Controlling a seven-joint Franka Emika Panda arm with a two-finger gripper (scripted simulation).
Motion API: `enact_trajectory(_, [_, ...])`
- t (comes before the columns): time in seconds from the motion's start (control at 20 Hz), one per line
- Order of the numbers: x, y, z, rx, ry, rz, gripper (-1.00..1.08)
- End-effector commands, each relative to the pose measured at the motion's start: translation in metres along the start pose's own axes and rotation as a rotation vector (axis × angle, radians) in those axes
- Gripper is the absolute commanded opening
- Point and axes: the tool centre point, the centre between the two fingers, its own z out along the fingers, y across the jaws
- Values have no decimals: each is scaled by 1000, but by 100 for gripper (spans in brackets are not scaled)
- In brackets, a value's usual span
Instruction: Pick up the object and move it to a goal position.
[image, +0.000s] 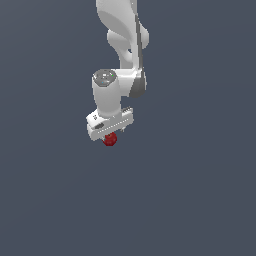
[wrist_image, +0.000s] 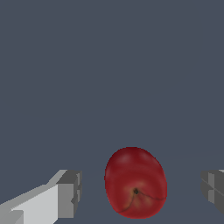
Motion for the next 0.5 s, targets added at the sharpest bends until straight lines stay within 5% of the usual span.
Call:
enact_trajectory(0.0, [-9,3,6,1,-1,-50,100])
enact_trajectory(0.45, [-33,8,19,4,-2,-169,100])
